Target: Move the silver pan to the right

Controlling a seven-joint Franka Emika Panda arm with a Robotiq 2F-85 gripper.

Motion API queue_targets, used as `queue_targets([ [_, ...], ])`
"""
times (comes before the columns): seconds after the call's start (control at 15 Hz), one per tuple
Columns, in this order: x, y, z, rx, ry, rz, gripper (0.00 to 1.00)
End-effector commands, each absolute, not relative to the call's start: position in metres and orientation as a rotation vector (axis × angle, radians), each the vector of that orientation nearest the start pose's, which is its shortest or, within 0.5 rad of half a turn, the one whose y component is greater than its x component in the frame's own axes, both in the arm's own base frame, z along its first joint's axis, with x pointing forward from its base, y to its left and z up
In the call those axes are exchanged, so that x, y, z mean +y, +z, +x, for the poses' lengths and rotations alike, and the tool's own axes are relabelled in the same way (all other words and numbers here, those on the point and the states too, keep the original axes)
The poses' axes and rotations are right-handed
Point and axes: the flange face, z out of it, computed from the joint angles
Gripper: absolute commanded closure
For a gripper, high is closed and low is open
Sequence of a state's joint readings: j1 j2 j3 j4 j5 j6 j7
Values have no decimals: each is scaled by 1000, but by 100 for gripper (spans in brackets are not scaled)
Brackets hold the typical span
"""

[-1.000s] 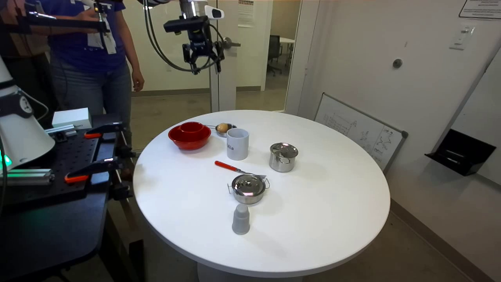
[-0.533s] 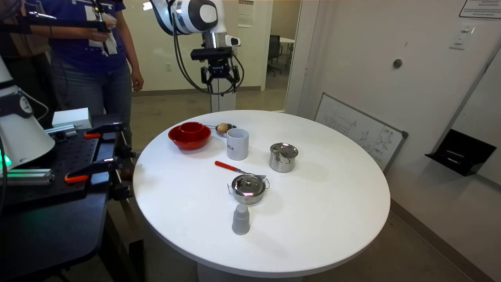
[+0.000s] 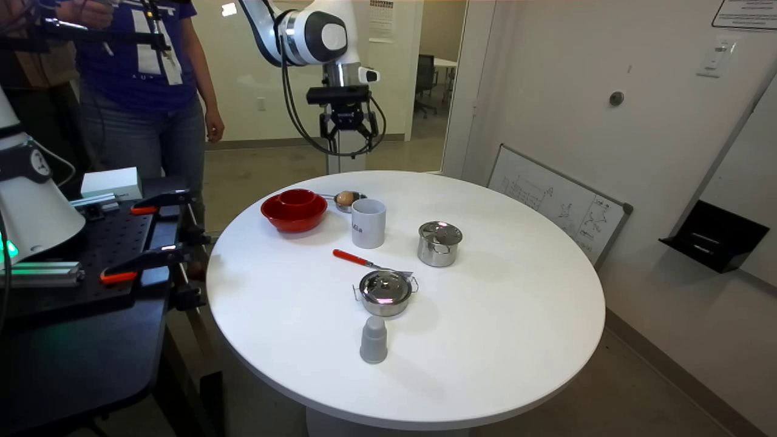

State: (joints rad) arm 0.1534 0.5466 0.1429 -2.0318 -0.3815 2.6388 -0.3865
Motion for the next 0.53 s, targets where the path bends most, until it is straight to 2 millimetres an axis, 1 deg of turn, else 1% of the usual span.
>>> queue_targets([
  [0.0,188,177,579,-1556,-110,-2881,0],
  [0.47,198,152,598,-1685,-108,-2804,0],
])
